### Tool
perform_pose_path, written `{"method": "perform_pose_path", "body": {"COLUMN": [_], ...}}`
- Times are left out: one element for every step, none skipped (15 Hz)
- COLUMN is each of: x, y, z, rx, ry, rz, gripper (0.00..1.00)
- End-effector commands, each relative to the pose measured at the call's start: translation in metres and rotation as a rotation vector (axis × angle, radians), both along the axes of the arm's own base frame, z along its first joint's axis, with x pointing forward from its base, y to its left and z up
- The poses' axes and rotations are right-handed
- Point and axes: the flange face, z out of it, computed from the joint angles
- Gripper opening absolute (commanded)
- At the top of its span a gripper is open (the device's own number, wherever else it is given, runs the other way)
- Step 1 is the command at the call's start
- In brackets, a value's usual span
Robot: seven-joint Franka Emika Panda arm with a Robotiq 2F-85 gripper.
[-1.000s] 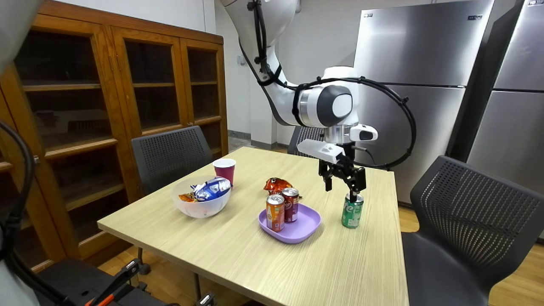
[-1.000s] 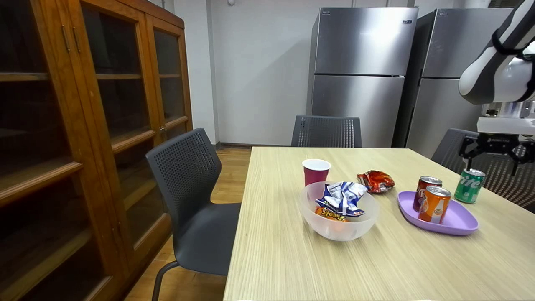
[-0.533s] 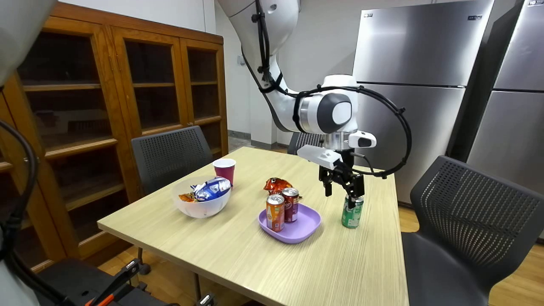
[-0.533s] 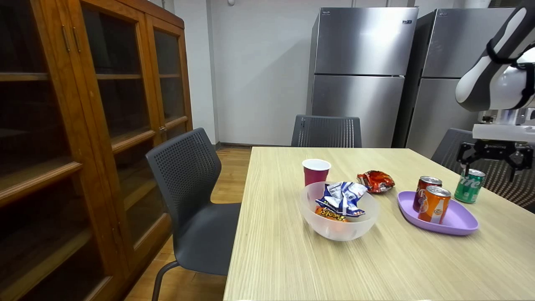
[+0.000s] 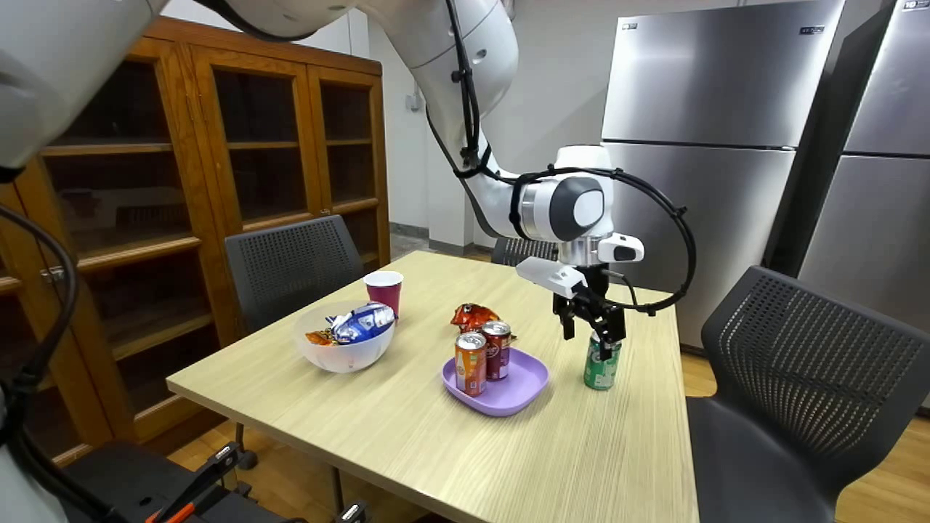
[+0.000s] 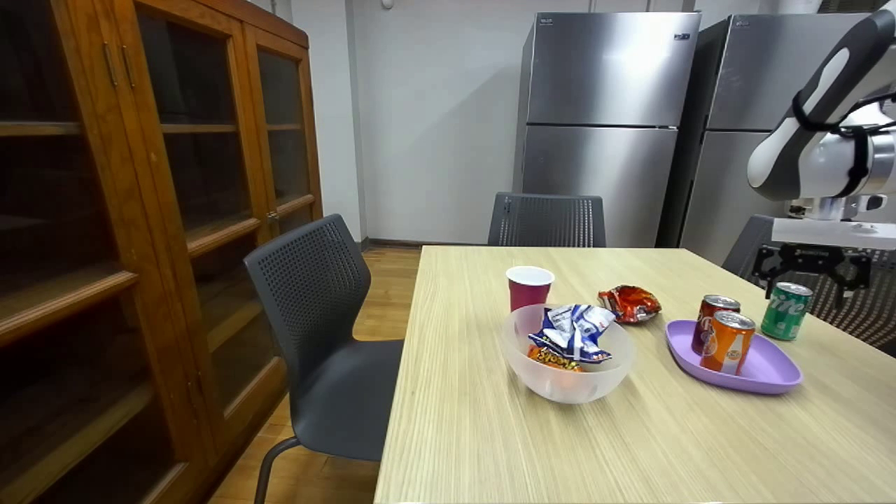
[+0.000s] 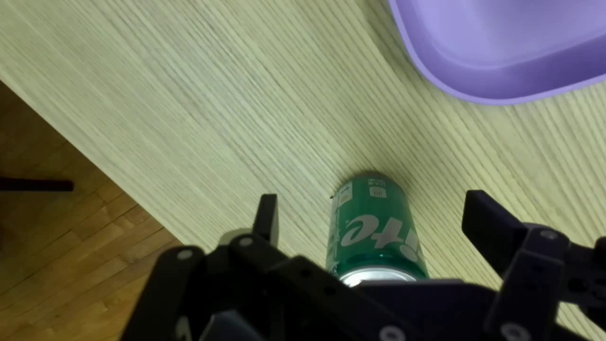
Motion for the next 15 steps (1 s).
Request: {"method": "perform_pose_path", "body": {"x": [0.023, 0.027, 0.031, 0.034, 0.037, 0.040, 0.043, 0.046, 0.048, 0.050, 0.051, 0.053, 0.054, 0.055, 0.056], "y": [-0.008, -0.010, -0.012, -0.013, -0.015, -0.017, -0.019, -0.021, -0.023, -0.024, -0.026, -0.028, -0.030, -0.031, -0.033], "z": [0.000, -0.001, -0.002, -0.003, -0.003, -0.004, -0.005, -0.006, -0.006, -0.007, -0.008, -0.009, -0.009, -0.010, -0.010], "rx": [0.000, -0.002, -0.007, -0.009, -0.011, -0.012, -0.016, -0.015, -0.015, -0.015, -0.015, -0.016, -0.017, -0.019, -0.019], "ry": [-0.005, -0.005, -0.007, -0.006, -0.005, -0.004, -0.004, -0.002, 0.001, 0.003, 0.005, -0.001, 0.003, 0.005, 0.007], "rz": [-0.036, -0.037, -0.039, -0.041, -0.043, -0.045, -0.048, -0.051, -0.054, -0.055, -0.057, -0.050, -0.052, -0.055, -0.055], "gripper": [1.00, 1.00, 1.00, 1.00, 1.00, 1.00, 1.00, 1.00, 1.00, 1.00, 1.00, 0.75, 0.74, 0.68, 0.58]}}
